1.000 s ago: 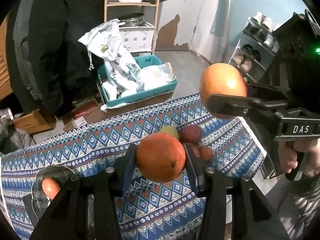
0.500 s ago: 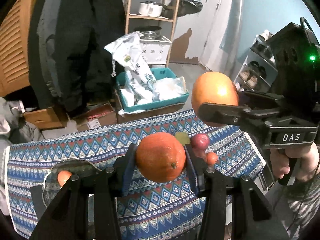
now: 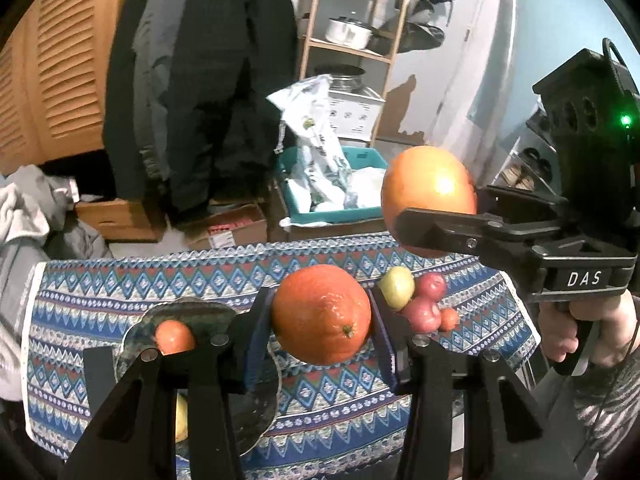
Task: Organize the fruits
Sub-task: 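Carry the large orange and tangerine over the glass bowl with both tools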
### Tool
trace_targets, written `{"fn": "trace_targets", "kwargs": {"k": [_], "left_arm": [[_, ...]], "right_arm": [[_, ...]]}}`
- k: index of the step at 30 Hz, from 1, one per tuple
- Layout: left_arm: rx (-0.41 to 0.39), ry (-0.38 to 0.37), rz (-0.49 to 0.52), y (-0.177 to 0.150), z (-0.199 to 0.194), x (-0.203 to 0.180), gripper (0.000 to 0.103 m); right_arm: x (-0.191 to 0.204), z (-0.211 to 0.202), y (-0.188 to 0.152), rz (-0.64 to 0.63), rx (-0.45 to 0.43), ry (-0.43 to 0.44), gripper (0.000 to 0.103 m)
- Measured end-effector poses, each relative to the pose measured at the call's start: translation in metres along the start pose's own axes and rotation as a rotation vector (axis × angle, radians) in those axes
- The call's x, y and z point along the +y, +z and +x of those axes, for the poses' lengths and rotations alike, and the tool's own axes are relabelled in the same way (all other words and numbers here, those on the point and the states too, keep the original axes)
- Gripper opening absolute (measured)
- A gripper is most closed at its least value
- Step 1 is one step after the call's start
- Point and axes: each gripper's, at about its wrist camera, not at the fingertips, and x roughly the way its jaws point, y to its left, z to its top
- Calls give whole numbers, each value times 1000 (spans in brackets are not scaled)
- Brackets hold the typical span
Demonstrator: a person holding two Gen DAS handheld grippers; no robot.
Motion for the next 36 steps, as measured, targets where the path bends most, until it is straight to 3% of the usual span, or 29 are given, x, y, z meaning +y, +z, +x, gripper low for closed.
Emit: {"fn": "trace_targets", "kwargs": {"k": [11,20,24,32,36], "left_arm": [[20,63,-94,-23,-2,59,48],[92,118,-177,-55,23,109,48],[130,148,-189,-71,40,121,48],[237,130,-284,-102,74,138,48],[272,136,-271,-111,85,133,48]], "right_arm": [[31,57,8,-12,79,57,69],[49,115,-2,-4,170,105,69],[58,141,-10,-11,215,115,69],[55,190,-39,-10,321,87,69],[48,210,-57,5,380,77,69]]}}
